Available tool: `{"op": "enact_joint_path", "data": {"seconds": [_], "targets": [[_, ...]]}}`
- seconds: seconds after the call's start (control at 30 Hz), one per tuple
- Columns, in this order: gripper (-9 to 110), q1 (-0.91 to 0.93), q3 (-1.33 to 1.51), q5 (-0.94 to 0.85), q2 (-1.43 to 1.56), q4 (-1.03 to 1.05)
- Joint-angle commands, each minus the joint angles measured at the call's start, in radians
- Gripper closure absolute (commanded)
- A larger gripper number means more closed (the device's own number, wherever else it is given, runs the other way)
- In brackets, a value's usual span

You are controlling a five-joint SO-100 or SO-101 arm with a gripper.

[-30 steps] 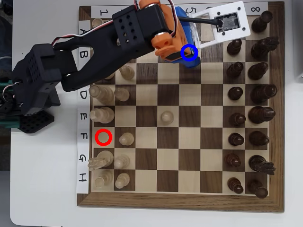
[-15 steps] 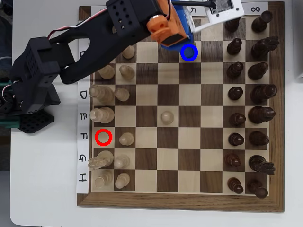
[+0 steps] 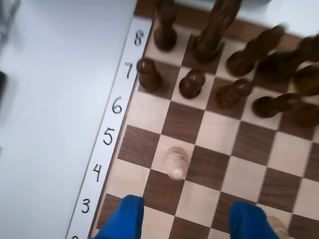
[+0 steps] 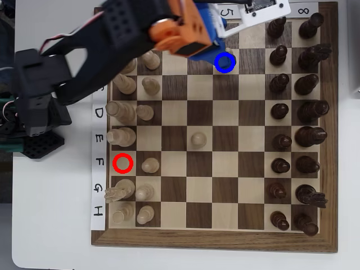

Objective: Move the piece to destination

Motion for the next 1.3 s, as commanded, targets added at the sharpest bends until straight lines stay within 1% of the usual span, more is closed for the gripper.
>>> {"op": "enact_joint_path", "data": {"seconds": [0.0, 0.17, 0.3, 0.43, 0.6, 0.87, 1.13, 1.27], "targets": [[84, 0.049, -0.169, 0.029, 0.604, 0.038], [90, 0.026, -0.164, -0.195, 0.839, 0.114], [94, -0.005, -0.153, -0.31, 0.976, 0.103], [96, 0.003, -0.147, -0.42, 1.055, 0.103], [101, 0.075, -0.147, -0.543, 1.101, 0.089], [101, 0.216, -0.156, -0.752, 1.134, 0.032], [101, 0.402, -0.179, -0.974, 1.141, 0.092], [101, 0.503, -0.178, -1.029, 1.134, 0.103]]}}
